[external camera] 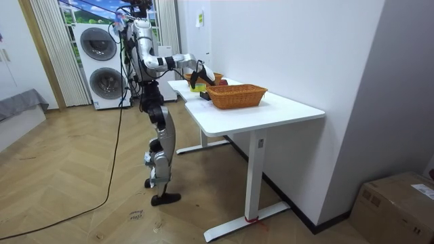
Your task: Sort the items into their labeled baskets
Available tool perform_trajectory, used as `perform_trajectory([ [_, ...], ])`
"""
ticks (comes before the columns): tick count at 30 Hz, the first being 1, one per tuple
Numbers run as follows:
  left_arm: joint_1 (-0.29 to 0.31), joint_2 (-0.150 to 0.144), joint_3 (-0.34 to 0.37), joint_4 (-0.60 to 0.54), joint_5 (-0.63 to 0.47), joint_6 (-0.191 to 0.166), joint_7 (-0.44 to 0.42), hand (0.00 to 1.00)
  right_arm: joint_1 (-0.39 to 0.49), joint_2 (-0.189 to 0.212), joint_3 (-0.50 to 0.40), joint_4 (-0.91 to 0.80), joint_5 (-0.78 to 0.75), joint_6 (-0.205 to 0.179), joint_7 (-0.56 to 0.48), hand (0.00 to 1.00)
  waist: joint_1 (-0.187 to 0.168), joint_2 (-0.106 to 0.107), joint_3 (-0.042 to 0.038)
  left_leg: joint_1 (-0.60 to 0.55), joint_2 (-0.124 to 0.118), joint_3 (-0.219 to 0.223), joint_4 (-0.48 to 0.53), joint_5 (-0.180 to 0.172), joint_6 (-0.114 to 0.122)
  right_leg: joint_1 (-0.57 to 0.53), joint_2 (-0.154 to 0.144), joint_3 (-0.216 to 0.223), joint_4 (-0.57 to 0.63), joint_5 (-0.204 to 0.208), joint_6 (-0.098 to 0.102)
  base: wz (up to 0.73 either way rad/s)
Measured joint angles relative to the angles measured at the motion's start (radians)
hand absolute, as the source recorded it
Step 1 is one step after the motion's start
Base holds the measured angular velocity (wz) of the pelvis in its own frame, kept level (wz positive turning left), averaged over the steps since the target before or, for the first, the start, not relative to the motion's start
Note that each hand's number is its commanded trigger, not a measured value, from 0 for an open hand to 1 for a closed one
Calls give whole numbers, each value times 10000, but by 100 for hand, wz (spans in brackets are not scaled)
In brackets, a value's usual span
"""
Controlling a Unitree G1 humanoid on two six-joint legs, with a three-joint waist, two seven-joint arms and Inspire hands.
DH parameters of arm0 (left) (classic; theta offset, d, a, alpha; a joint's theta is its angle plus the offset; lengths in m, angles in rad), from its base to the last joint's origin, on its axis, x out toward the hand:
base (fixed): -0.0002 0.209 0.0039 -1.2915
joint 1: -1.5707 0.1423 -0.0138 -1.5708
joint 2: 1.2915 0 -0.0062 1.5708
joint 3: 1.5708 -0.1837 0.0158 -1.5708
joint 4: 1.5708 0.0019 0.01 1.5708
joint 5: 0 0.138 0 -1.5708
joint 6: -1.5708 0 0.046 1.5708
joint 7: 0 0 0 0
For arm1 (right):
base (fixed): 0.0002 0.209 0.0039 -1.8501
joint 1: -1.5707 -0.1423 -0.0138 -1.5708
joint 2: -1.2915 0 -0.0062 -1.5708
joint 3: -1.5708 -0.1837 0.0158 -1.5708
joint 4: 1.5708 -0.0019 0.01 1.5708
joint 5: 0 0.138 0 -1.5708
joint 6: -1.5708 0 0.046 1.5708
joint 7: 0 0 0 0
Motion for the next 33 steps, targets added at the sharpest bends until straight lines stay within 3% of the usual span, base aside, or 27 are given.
perform_trajectory([
  [23,-58,-21,1,41,10,54,325,0,-11,-322,106,1,-1843,293,361,0,-48,-33,-22,-74,-3,-69,67,1,0,-29,-3,-19,0,8,-11,0],
  [33,-69,-22,-146,32,33,462,479,0,7,-307,274,89,-2085,764,466,0,40,136,-40,-57,12,-3,65,1,-1,-38,8,6,7,28,-22,0],
])
